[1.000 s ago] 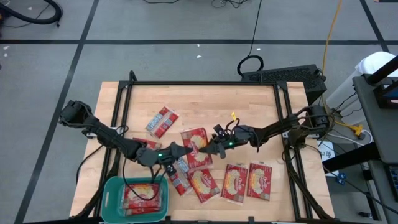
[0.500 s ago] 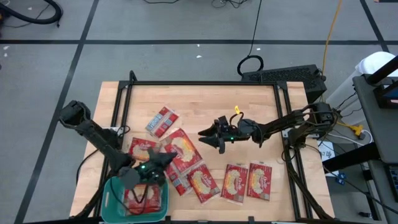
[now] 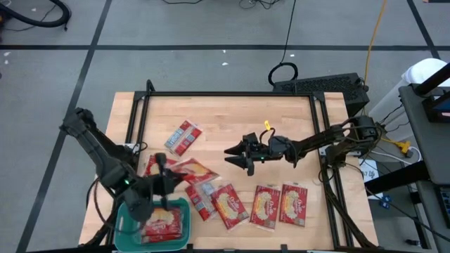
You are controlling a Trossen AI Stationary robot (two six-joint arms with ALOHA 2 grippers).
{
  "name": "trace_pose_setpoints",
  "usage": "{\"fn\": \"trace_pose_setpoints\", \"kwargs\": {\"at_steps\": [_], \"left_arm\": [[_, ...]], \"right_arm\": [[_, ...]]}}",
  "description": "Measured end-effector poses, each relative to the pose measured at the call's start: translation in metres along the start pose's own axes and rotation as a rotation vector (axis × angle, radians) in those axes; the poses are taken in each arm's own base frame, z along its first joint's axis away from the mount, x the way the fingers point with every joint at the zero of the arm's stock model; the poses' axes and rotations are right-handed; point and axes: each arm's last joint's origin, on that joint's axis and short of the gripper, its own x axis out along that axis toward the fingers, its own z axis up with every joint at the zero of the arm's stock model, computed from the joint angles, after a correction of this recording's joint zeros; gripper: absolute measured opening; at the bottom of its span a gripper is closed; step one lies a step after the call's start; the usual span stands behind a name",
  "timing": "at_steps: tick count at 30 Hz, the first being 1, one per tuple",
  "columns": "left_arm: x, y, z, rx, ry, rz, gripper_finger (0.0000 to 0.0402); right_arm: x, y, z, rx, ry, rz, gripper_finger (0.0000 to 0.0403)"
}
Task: Sort popcorn bags into baskets
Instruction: Put the red popcorn bag into the blue container
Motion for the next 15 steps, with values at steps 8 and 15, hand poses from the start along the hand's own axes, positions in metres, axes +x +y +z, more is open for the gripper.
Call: {"fn": "trace_pose_setpoints", "kwargs": {"at_steps": [8,15], "left_arm": [[-0.036,0.032,0.013,-0.383,0.356,-0.229,0.0023],[-0.048,0.024,0.004,-0.558,0.646,-0.367,0.0024]], "right_arm": [[0.0,-0.003,-0.005,-0.039,0.047,-0.033,0.0199],[0.0,-0.005,-0.006,-0.043,0.066,-0.044,0.0199]]}}
